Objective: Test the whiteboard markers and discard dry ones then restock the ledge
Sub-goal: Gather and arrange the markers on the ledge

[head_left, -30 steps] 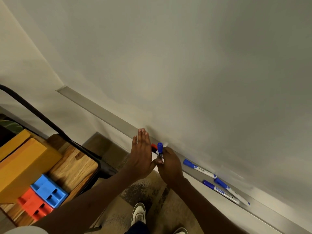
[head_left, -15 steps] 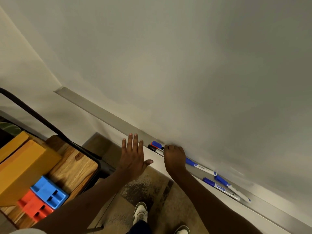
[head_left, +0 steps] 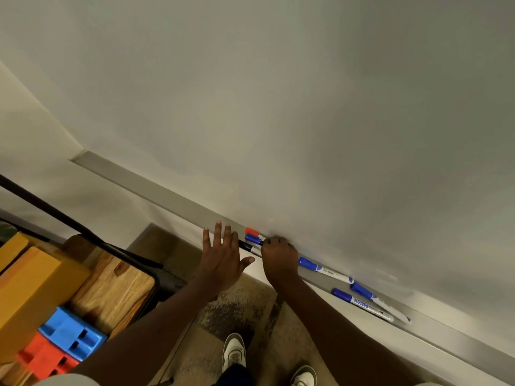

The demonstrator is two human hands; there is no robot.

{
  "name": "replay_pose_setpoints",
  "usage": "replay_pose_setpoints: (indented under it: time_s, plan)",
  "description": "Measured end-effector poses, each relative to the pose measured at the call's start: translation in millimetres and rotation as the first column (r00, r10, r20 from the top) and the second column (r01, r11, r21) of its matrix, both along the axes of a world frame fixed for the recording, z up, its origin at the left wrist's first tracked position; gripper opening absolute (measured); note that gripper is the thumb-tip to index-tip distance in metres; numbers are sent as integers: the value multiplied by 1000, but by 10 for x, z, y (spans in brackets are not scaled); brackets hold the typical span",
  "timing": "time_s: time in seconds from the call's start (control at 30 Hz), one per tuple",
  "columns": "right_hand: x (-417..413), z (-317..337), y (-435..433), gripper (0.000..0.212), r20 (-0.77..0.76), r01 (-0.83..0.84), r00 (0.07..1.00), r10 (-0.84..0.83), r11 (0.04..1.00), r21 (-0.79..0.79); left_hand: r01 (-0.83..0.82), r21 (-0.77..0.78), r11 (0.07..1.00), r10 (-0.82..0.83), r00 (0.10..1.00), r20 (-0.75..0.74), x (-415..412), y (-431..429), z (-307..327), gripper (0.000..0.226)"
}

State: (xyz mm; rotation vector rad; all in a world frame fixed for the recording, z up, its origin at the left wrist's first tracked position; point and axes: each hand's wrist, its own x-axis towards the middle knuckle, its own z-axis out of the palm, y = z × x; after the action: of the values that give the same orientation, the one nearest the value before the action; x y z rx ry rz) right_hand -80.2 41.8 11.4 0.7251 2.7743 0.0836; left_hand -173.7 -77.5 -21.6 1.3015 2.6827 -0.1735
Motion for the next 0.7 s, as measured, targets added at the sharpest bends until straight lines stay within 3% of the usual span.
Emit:
replay_pose_setpoints:
  time_s: [0.17, 0.7]
  plan:
    - [48, -119, 1, 34, -146, 44, 988, -46, 999, -21, 21, -7, 1000, -21, 1000, 3, -15, 28, -45, 94]
    - [129, -315, 17, 41, -307, -67, 950, 58, 998, -19, 90, -8, 996, -90, 996, 10, -64, 61, -108, 92]
